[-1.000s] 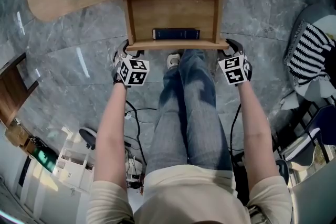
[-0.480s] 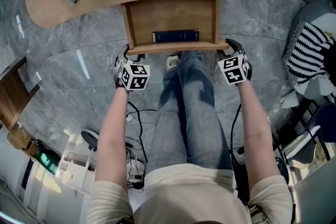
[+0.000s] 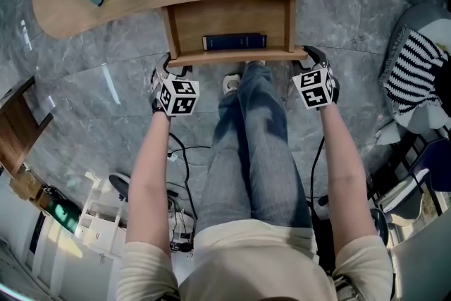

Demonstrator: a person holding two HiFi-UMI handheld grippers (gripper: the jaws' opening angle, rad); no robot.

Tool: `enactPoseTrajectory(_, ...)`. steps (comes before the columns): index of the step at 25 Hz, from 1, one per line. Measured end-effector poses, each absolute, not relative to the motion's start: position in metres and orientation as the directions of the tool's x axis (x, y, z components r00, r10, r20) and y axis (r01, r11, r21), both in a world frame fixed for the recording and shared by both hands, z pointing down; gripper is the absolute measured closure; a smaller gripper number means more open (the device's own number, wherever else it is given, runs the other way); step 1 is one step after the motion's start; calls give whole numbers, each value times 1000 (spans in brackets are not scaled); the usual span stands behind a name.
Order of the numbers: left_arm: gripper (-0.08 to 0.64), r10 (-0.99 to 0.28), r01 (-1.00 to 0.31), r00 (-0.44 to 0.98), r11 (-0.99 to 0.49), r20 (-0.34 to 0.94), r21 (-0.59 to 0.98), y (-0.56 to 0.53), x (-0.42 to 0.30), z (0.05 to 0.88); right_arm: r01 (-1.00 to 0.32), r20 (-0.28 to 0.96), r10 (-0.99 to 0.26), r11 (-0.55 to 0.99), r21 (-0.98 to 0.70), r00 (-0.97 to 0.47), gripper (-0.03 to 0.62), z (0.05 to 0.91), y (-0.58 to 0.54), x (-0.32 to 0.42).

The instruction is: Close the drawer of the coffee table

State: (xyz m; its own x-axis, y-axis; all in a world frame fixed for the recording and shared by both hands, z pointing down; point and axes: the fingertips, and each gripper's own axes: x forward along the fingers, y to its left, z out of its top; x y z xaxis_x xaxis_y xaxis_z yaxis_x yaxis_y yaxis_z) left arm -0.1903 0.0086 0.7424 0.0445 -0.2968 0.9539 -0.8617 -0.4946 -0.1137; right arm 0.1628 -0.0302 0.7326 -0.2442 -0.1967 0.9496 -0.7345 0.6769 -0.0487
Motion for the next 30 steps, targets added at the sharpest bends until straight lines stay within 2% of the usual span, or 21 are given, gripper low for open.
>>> enactPoseTrajectory(30, 327, -311, -852, 49, -508, 949, -123, -59, -200, 741, -740, 933, -245, 671, -34, -265, 421, 730, -92, 153)
